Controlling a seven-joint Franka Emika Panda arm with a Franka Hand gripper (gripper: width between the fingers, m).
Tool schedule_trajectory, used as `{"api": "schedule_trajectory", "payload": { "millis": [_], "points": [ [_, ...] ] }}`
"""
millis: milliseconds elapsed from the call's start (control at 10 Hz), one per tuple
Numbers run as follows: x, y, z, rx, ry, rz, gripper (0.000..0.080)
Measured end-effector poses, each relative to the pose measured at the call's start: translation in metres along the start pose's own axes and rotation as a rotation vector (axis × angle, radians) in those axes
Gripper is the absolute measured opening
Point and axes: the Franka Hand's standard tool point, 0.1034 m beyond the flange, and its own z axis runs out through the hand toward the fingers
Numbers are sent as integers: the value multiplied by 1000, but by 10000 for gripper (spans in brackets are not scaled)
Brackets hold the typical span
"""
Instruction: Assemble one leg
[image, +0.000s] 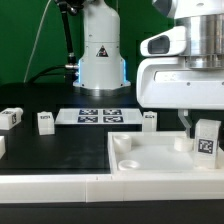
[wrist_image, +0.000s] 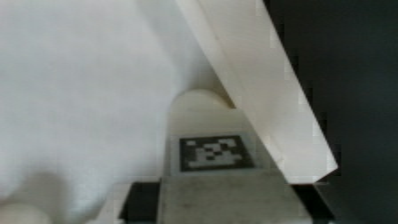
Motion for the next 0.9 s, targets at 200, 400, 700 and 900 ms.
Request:
{"api": "schedule_trajectory", "payload": {
  "millis": [200,400,700,900],
  "points": [
    [1,1,0,10,-9,196,292],
    [0,0,0,18,-17,471,292],
    [-1,-2,1,40,-27,833,293],
    [-2,-4,1,50,-40,1179,293]
  ]
}}
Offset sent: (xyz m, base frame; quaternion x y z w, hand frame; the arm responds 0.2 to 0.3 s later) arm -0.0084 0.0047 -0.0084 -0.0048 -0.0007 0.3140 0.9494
